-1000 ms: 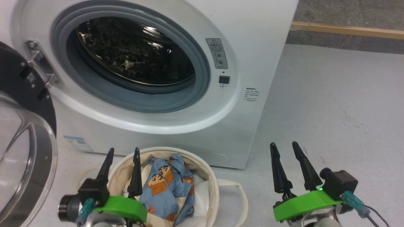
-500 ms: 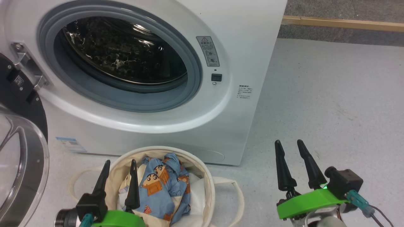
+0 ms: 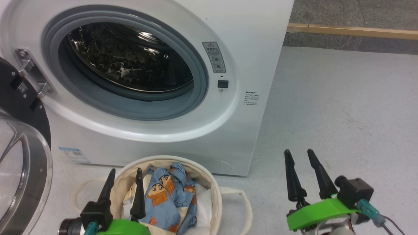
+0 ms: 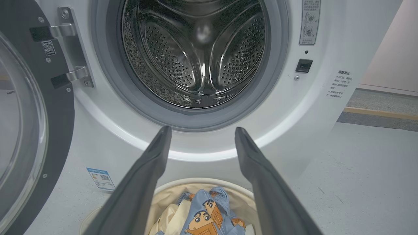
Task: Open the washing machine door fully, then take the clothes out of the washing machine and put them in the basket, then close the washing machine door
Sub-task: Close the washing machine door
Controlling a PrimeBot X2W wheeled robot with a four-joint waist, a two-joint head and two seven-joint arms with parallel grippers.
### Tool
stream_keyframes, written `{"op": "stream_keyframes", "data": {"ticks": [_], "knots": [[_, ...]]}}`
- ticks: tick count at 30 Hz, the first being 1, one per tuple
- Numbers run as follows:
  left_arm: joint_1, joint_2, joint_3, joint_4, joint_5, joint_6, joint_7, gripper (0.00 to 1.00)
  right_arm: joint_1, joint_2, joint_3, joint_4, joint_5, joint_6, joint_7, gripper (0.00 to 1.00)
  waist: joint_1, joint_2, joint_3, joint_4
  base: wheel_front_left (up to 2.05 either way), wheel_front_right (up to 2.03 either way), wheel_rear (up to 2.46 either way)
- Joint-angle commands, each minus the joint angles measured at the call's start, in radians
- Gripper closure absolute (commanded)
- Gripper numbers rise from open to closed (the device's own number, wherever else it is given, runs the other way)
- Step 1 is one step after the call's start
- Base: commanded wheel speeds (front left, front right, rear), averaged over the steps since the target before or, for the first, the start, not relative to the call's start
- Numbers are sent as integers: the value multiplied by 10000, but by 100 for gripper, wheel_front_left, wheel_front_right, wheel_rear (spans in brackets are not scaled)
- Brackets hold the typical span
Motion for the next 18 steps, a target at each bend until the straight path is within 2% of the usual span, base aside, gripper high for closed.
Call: {"op": "stream_keyframes", "data": {"ticks": [1, 5, 9, 18], "knots": [[-274, 20, 279, -263, -75, 46, -120, 0, -39, 26, 211, -265, -63, 83, -122, 0, 0, 0, -19, 1, 0, 0, 0], [-265, 19, 378, -219, -418, 182, -120, 0, -9, 26, 246, -223, -52, 83, -122, 0, 0, 0, -84, 3, -10, 8, 2], [-215, 19, 369, -212, -666, 112, -120, 0, 10, 26, 253, -191, -61, 83, -122, 0, 0, 0, -124, -1, -77, 41, 36], [-205, 19, 428, -254, -882, 197, -120, 0, -7, 26, 156, -234, -49, 83, -122, 0, 0, 0, -43, -6, -169, 122, 47]]}}
